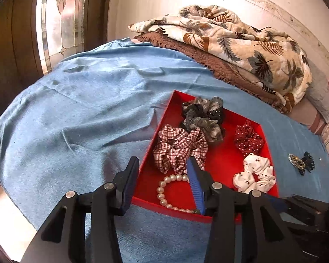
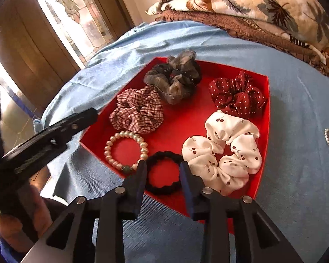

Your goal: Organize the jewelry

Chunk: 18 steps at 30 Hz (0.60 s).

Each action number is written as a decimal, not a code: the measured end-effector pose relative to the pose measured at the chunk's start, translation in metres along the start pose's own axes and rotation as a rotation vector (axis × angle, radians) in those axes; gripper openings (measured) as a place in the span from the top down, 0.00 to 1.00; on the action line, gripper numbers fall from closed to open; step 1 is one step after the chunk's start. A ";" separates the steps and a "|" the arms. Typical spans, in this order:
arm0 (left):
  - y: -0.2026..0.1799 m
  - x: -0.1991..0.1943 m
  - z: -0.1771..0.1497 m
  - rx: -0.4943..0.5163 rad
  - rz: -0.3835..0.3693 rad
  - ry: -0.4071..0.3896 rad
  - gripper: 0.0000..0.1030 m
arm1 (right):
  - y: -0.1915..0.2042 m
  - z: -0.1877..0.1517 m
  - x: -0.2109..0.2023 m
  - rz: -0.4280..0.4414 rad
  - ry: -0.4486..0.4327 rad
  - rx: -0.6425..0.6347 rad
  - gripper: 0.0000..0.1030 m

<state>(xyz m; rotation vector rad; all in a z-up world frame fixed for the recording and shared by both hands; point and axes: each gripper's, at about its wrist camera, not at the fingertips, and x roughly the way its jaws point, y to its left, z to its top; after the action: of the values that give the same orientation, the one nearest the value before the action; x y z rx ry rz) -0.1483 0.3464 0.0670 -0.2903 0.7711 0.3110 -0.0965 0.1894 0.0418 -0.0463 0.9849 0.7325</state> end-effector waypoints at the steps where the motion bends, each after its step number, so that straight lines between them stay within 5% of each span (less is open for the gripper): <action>1: -0.001 0.000 -0.001 0.006 0.010 -0.004 0.55 | 0.000 -0.001 -0.004 -0.001 -0.008 -0.005 0.61; 9: -0.019 -0.005 -0.005 0.113 0.118 -0.057 0.44 | -0.017 -0.025 -0.045 -0.051 -0.063 -0.013 0.54; 18: -0.040 -0.004 -0.013 0.216 0.194 -0.075 0.41 | -0.079 -0.060 -0.084 -0.169 -0.080 0.065 0.48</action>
<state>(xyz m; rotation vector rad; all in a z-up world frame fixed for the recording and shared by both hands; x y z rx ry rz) -0.1441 0.3047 0.0666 -0.0001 0.7532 0.4160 -0.1232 0.0621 0.0497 -0.0426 0.9161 0.5435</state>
